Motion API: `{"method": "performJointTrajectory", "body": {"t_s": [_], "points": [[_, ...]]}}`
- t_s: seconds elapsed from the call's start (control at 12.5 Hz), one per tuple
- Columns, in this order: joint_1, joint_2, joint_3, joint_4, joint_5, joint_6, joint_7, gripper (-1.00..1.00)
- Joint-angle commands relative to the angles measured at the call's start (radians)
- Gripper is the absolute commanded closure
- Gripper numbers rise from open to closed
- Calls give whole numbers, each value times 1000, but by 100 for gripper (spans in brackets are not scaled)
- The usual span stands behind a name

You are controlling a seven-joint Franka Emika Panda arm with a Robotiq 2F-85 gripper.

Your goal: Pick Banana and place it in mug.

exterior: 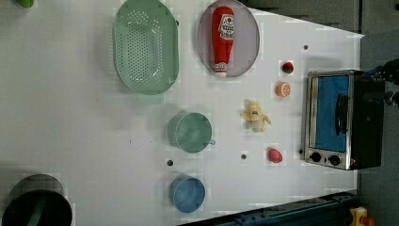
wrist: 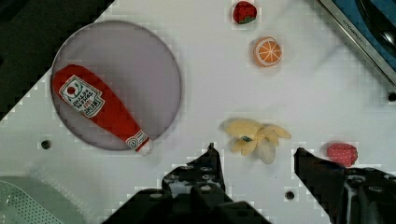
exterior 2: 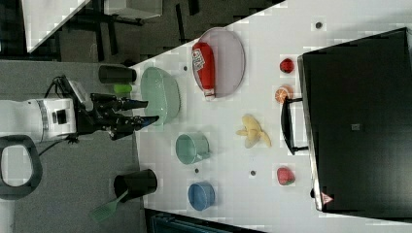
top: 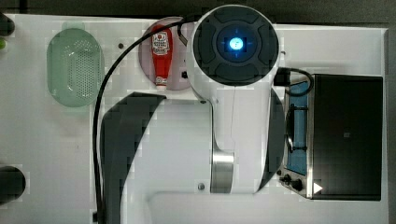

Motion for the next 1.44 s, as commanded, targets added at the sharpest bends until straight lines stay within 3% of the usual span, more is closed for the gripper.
{"method": "performJointTrajectory", "body": {"t_s": [0.08,0.24,0.48,0.8,1.44], "points": [[-25,-276,-41,-160,11,-136,-81,-54],[-25,-275,-40,-170,11,-136,-81,-100],[-25,-265,-41,-243,11,-103,-81,-100],[-25,-210,-40,-404,11,96,-124,-100],[-26,30,-42,-638,11,595,-632,-100]]}}
